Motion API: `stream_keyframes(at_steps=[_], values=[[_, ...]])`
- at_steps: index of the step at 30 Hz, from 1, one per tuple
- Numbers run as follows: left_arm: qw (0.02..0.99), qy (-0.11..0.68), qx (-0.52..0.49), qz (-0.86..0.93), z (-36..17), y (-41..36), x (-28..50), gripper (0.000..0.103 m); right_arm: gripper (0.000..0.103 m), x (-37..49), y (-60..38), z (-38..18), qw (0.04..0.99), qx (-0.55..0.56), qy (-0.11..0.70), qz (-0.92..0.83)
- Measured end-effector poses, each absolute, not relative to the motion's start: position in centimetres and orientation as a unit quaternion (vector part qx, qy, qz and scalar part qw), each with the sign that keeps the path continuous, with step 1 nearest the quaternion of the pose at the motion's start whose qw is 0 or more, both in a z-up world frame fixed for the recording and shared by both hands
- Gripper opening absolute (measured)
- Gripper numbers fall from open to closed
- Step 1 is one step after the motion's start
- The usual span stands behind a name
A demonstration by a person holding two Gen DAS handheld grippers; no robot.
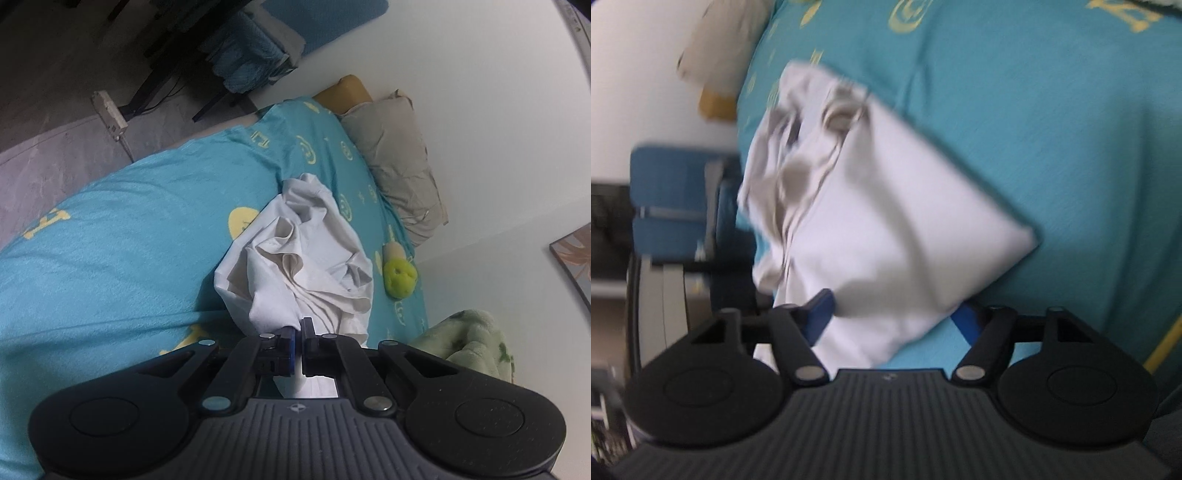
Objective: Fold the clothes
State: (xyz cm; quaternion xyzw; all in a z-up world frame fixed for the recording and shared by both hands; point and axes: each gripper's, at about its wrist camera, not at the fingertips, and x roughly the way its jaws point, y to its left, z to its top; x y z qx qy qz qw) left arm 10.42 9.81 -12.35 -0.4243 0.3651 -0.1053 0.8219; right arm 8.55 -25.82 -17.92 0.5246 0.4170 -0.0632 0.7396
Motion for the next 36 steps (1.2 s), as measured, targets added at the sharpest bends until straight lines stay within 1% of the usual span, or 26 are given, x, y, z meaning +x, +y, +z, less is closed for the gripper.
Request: stream_keyframes(at_steps=[1,2,4,6,13,16,19,24,28,32,36], values=[[0.824,0.362,-0.422,-0.107,-12.2,9.8,10.4,0.003,0.025,8.4,-26.2,-17.9,0.740,0.527,0.410,-0.077],[0.826,0.361,-0.419,-0.109,-12.1,9.8,10.4,0.002,0.019,8.2,-26.6,-17.9,0.740,0.530,0.404,-0.091],[0.830,0.356,-0.414,-0.117,-11.6,9.7,10.4,0.002,0.012,8.0,-27.2,-17.5,0.749,0.527,0.386,-0.106],[0.840,0.342,-0.402,-0.125,-10.5,9.6,10.2,0.002,0.011,7.9,-27.3,-15.9,0.772,0.514,0.361,-0.099],[0.868,0.281,-0.374,-0.168,-3.1,9.3,8.7,0.001,0.009,7.4,-28.7,-6.7,0.837,0.466,0.281,-0.052],[0.883,0.253,-0.353,-0.177,0.3,8.8,6.8,0.001,0.009,5.9,-28.9,-3.8,0.847,0.459,0.266,-0.034],[0.884,0.245,-0.354,-0.185,2.6,8.8,4.3,0.001,0.009,3.9,-28.9,-1.8,0.851,0.455,0.262,-0.025],[0.878,0.258,-0.356,-0.188,4.1,9.5,-1.3,0.001,0.009,-0.6,-28.4,-0.3,0.852,0.449,0.267,-0.015],[0.873,0.276,-0.359,-0.180,3.9,10.4,-4.4,0.001,0.009,-1.6,-28.2,-0.5,0.850,0.446,0.279,-0.015],[0.871,0.288,-0.359,-0.172,3.3,10.5,-3.7,0.002,0.009,-2.6,-28.1,-0.8,0.848,0.443,0.290,-0.016],[0.873,0.299,-0.354,-0.154,2.4,9.9,-0.4,0.002,0.010,0.9,-28.4,-1.8,0.841,0.444,0.308,-0.024]])
